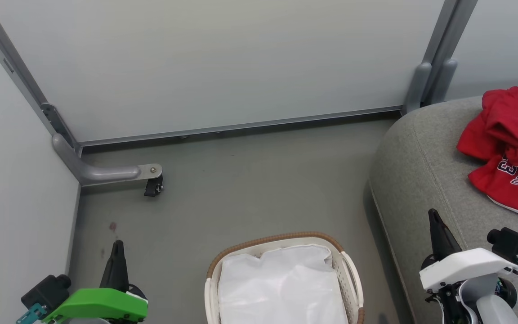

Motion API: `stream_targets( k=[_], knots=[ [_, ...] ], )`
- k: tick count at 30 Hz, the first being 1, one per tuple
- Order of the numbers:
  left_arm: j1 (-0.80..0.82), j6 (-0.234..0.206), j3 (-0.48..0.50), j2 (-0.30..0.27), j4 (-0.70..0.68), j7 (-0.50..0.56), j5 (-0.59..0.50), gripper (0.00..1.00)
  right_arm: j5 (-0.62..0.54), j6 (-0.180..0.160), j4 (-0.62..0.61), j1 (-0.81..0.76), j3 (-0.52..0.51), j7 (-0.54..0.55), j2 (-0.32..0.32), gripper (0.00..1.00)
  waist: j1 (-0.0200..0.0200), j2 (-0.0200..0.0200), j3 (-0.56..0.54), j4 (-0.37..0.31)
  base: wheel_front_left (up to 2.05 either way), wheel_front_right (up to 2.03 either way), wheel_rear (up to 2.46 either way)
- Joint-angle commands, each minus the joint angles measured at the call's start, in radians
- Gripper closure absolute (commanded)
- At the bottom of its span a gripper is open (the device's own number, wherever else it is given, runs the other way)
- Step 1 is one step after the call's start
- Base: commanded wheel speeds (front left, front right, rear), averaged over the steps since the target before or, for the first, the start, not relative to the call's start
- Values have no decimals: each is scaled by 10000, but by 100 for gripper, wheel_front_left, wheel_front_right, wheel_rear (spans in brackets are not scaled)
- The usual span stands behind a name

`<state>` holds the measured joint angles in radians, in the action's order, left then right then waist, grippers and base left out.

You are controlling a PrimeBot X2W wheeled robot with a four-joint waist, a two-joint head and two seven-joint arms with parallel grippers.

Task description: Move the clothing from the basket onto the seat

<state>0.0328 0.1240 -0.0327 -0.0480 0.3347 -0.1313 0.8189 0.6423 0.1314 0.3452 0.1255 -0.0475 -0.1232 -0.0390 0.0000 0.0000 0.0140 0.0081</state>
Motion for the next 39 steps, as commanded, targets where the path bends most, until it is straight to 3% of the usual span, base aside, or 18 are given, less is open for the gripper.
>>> stream_targets(
  k=[1,39],
  knots=[
    [322,30,92,-68,-163,93,328,100,377,-3,-192,32,-53,74,-65,100,0,0,-1,-1,0,0,0],
    [588,65,777,-89,-566,1280,4230,100,5115,-7,-633,-77,-375,1253,-105,100,0,0,-45,-33,0,0,0]
  ],
)
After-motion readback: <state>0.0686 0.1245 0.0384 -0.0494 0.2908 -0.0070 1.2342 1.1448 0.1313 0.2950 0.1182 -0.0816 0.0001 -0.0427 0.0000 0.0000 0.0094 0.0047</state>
